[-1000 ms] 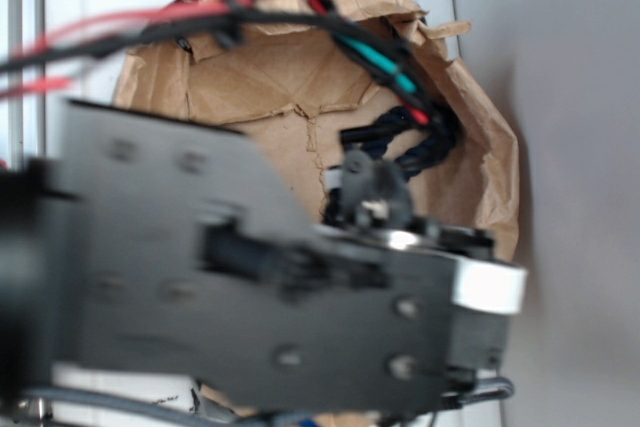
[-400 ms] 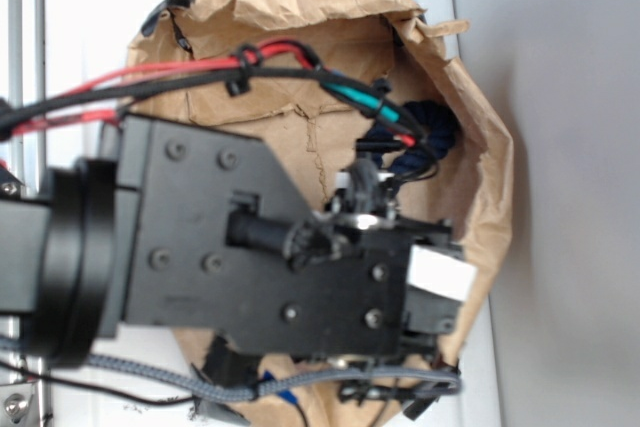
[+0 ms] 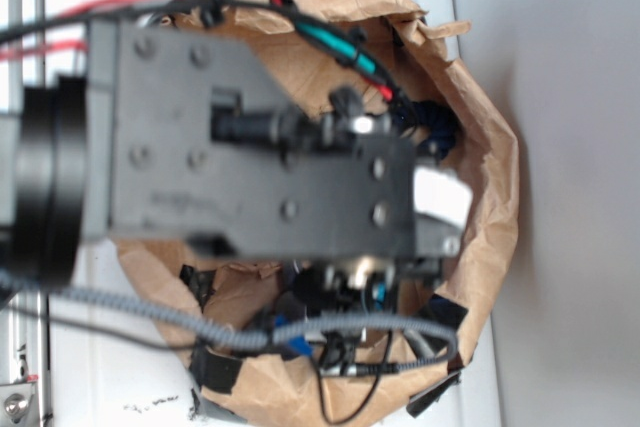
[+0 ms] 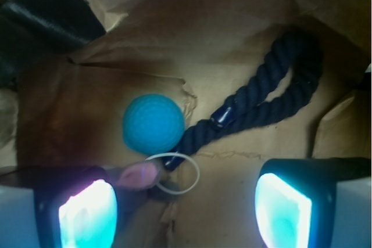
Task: Grab the blue ball.
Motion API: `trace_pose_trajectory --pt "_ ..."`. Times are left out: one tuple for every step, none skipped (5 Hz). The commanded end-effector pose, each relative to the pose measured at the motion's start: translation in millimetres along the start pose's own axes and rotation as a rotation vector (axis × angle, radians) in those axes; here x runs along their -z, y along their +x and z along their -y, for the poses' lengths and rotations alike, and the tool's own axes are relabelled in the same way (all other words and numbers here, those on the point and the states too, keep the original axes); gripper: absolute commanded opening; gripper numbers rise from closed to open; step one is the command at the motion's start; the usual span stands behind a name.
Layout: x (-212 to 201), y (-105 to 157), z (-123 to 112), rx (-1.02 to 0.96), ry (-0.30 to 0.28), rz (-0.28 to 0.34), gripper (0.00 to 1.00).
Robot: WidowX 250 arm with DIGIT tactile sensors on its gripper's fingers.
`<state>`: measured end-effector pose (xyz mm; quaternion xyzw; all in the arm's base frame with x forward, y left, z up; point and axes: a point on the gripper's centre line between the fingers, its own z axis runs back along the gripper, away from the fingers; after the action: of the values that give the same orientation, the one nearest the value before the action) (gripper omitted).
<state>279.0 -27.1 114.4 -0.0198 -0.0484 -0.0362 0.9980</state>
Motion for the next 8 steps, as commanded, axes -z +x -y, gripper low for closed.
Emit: trace_pose_trajectory --pt "16 16 12 0.028 0.047 0.107 1.00" --pt "35 -25 7 0.013 0.101 0.095 1.00" --pt "51 -36 9 -0.013 0.142 0.063 1.00" --pt "43 -48 14 -0.033 0.099 0.062 1.00" --pt "43 -48 14 -0.033 0.099 0.062 1.00" --pt "43 -48 14 -0.033 0.099 0.062 1.00" --pt "43 -48 14 -0.033 0.099 0.062 1.00" --pt "45 -26 5 -0.026 0.026 0.110 1.00"
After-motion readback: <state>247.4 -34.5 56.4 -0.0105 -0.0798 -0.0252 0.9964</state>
